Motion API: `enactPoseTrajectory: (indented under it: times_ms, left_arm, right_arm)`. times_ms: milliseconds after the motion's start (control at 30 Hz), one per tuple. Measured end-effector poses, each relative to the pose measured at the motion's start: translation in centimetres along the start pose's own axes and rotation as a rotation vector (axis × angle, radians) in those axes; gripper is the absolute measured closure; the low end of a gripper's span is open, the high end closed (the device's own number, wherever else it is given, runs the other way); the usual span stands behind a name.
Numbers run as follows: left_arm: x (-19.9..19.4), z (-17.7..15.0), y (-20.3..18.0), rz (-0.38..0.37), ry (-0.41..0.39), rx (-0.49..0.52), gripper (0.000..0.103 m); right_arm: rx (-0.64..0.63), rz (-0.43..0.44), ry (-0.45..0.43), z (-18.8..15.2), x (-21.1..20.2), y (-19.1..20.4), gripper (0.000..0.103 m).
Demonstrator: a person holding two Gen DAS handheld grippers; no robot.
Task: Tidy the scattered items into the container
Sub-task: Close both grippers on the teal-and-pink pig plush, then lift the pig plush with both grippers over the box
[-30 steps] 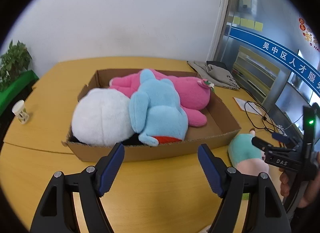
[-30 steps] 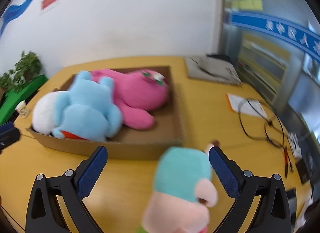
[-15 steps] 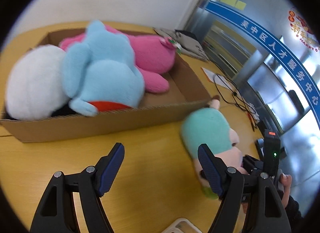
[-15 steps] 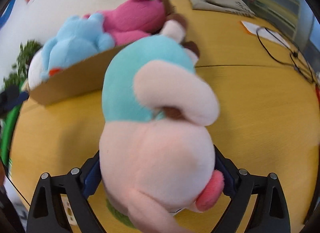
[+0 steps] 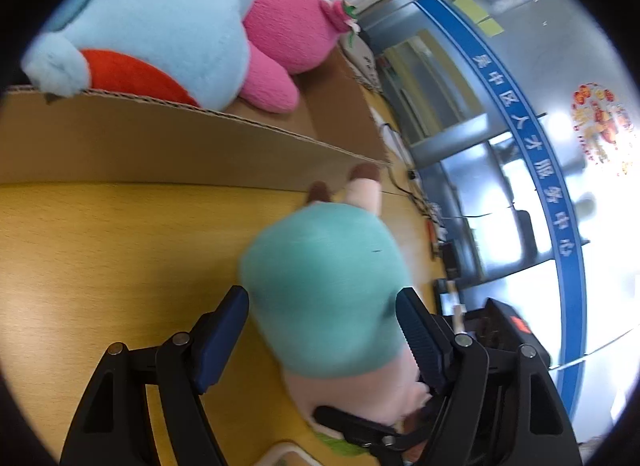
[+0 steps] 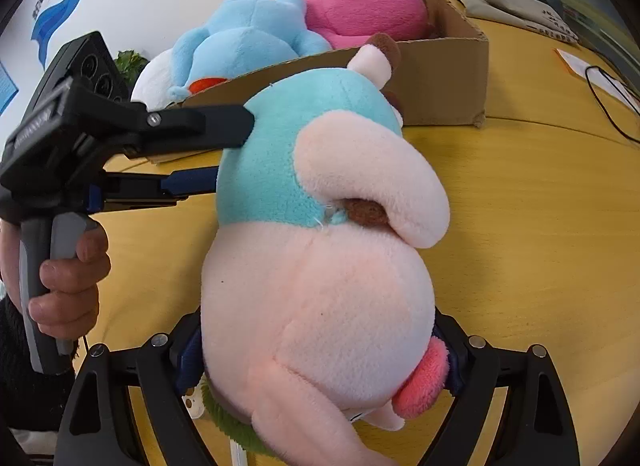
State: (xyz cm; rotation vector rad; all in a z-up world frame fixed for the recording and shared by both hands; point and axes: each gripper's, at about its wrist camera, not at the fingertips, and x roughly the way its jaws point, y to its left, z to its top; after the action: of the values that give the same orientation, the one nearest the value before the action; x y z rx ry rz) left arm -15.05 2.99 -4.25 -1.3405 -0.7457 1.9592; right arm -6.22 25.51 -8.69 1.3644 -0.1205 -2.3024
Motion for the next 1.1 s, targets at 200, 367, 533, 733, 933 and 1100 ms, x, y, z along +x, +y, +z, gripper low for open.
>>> enactPoseTrajectory:
  times_ms: [200,367,533,733,933,1100]
  left_arm:
    - [1.1,0.4,-0.4,0.022,0.015,-0.002,0.031]
    - [0.8,0.6,-2.6,0.080,0.024,0.091,0.041]
    - [-1.6,1.1,-5.9,0.102,-0.036,0.182,0.048]
    - [-6.7,4.9,-12.6,0.122,-0.173,0.361,0.049]
    - [-9.7,11.7,-15.8,0.164,-0.273,0.487,0.050]
    - [-8.0,16.8,-13.1,0.183,-0.251,0.449,0.050]
  right_arm:
    - [-0.005,0.025,-0.010,-0.3,-0.3,0.4,0.012]
    - [-0.030,0.040,-0.036,-0.8,-1.2,0.6,0.016]
    - [-0.029,0.061,-0.074,-0.7,-2.6,1.1,0.019]
    - [-0.128,0.053,-0.245,3.0,-8.5,3.3,0.021]
    - [-0.258,0.014,-0.388,10.2,-12.4,4.5,0.021]
    - [-0.281,0.032,-0.391,15.8,-11.2,2.9,0.021]
